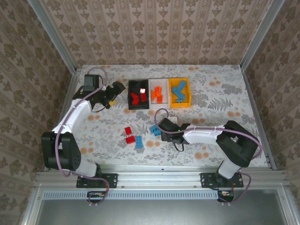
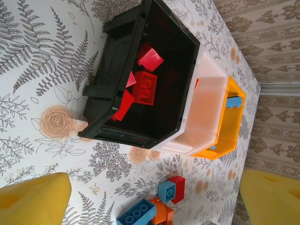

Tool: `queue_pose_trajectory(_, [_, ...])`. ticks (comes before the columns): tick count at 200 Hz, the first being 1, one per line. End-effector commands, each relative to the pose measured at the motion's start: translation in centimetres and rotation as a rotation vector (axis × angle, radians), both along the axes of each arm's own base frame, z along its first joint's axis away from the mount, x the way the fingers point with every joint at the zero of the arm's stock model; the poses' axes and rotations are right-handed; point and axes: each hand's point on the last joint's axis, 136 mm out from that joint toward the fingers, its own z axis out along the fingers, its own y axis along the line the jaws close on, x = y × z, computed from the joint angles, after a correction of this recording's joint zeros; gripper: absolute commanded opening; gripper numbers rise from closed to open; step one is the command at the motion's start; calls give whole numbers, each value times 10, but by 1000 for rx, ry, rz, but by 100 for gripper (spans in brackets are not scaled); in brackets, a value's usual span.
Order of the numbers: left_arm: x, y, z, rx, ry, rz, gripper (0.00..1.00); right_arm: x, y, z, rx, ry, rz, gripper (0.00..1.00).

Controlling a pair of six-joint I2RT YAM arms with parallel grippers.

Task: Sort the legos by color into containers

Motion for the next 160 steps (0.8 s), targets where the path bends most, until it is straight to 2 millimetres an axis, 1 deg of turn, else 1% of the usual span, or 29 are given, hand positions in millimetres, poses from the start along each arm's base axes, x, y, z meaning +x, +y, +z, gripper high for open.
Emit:
queue_pose_trajectory(1, [-1,1,15,-16,-36,3,94,-7,-4,1,-38,3,1,47])
queue_pose_trajectory(19, [-1,0,13,-21,-29,3,94,-11,-11,7,-47,-12,-4,44])
queue_pose_trajectory(32, [-1,-1,12,-29,-25,0,94,-13,-17,11,-51,-26,-13,43])
queue_pose_trajectory(52, [-2,-3,11,-38,-20,-4,94,-13,-24,26,-53,-58,-24,43])
queue_pose_trajectory(70, [-2,-7,11,-55,-20,-11,94,-8,-25,51,-48,-110,-14,43])
queue_pose_trajectory(85, [-2,-14,9,-88,-9,-31,94,4,-19,78,-52,-166,17,43])
queue_pose_trajectory(100, [-2,-22,8,-134,-4,-52,95,29,-9,109,-58,-221,45,43])
queue_pose_trajectory(115, [-1,-24,5,-151,2,-50,95,62,-1,128,-64,-252,58,43])
queue_pose_trajectory(120, [-1,-23,4,-150,3,-49,94,75,0,128,-74,-247,59,43])
queue_pose_trajectory(132, [0,-21,3,-142,5,-44,95,107,9,133,-81,-248,73,43])
queue_pose_trajectory(139, [0,-18,2,-136,9,-36,94,127,12,129,-104,-237,77,43])
queue_pose_trajectory(143, [1,-17,2,-133,7,-37,94,137,13,129,-113,-238,79,43])
queue_pose_trajectory(147, [1,-17,2,-133,8,-35,94,147,14,121,-136,-224,80,43])
queue_pose_trajectory(160, [1,-15,3,-133,9,-32,95,179,20,117,-179,-230,88,44])
